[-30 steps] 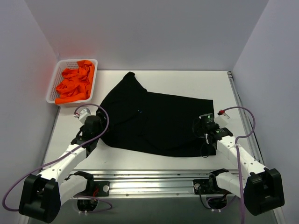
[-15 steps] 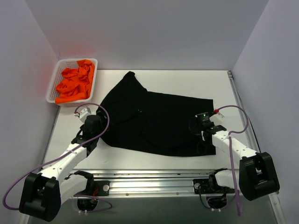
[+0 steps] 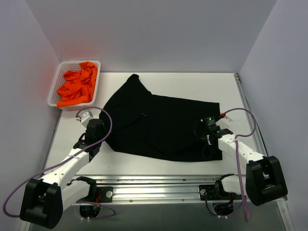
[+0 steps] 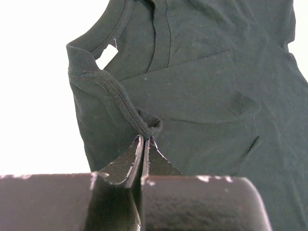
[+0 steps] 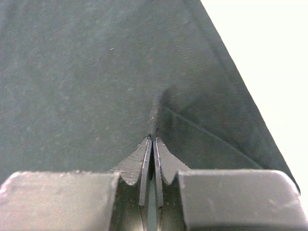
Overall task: Fold and stack the t-shirts
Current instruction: Fold the tshirt
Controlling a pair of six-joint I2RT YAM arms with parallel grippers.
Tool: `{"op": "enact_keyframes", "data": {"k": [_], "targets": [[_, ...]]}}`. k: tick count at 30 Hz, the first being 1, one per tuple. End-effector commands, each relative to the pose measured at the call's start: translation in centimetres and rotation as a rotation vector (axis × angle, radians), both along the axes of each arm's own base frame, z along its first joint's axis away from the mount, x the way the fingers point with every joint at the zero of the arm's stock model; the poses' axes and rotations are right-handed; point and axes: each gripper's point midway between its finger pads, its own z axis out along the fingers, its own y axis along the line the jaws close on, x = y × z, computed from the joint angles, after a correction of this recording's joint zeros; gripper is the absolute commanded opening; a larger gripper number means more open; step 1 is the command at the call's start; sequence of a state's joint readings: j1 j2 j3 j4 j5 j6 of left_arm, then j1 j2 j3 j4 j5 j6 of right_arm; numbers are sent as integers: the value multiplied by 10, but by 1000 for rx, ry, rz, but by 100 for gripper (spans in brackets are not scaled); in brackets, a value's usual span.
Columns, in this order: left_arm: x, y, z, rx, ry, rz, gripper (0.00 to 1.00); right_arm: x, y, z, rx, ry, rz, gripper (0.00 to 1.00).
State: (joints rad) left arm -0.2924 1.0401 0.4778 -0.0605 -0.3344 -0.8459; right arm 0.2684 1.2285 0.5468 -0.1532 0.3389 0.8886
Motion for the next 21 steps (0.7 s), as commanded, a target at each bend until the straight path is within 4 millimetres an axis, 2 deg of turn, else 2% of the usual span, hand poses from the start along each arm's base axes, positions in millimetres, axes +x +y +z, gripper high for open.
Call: {"op": "enact_keyframes", "data": {"k": [1,6,8,14,21], "targets": [[3,8,6,9,-29,34,2,2,-20,16,-101,-3,-53,0],[-6,20,10,24,-36,82,2,-10,-40,5,-204,108,-158,0],[-9,24,10,28,-37,96,2,-11,-48,7,-235,121,-214,0],[-10,29,9,36,-32,108,2,-17,-59,-1,-252,184,-267,0],[-11,32,8,37,-29,117,2,-27,-69,2,-267,190,-352,0]]}}
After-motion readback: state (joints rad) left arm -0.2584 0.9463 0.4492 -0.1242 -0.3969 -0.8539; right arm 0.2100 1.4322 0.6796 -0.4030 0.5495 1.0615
